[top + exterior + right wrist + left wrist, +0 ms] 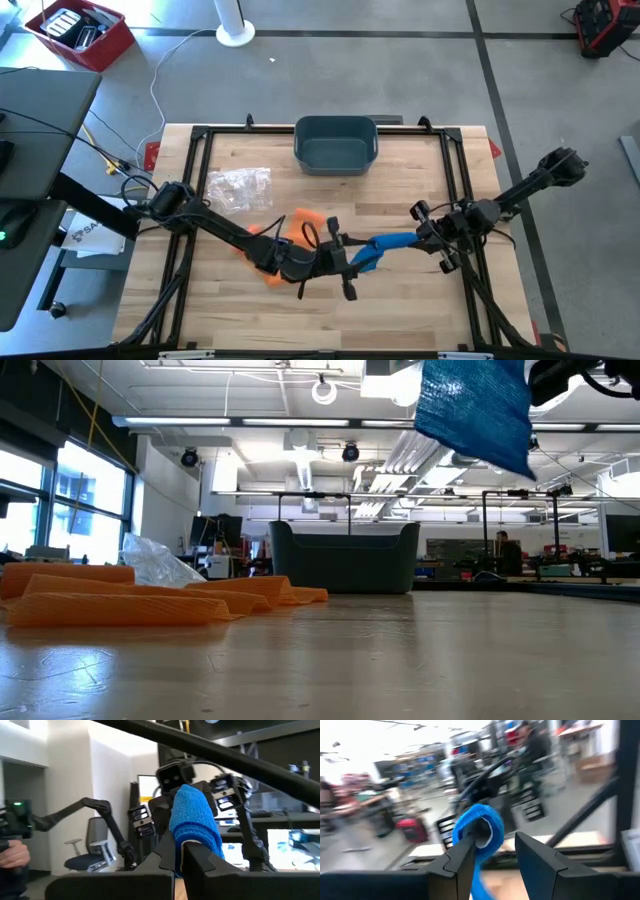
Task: Roll bandage
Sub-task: Roll the blue bandage
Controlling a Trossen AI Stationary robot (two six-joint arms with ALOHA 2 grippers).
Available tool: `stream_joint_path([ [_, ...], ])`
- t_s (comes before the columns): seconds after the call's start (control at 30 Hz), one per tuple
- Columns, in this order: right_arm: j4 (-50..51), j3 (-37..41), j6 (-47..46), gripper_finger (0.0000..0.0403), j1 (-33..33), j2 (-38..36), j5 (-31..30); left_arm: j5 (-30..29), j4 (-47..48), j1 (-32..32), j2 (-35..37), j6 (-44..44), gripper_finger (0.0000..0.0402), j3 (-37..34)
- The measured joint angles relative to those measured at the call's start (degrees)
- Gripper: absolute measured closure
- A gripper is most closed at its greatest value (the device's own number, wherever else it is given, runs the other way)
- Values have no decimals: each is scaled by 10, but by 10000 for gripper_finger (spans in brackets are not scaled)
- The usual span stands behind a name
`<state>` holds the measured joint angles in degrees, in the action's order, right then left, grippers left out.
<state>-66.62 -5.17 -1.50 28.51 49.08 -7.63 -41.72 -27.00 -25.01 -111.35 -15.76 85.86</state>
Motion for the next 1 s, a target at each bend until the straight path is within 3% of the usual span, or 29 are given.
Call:
stream_joint_path([
  [0.1,5,0,0,402,0,1,-32,-45,4,-10,-1,-11,268,0],
  [0.23,14,-1,0,402,0,0,-85,-48,8,-16,-1,7,268,0],
  [0.7,41,-1,-12,402,0,0,-74,-33,45,-8,-1,52,268,5],
  [0.77,43,-1,-11,402,0,0,-74,-33,90,-17,-1,53,268,26],
  [0.93,48,-1,-12,402,0,0,-74,-32,305,-23,0,109,268,97],
  [1.0,48,-1,-12,402,0,0,-74,-34,323,-13,0,128,268,107],
])
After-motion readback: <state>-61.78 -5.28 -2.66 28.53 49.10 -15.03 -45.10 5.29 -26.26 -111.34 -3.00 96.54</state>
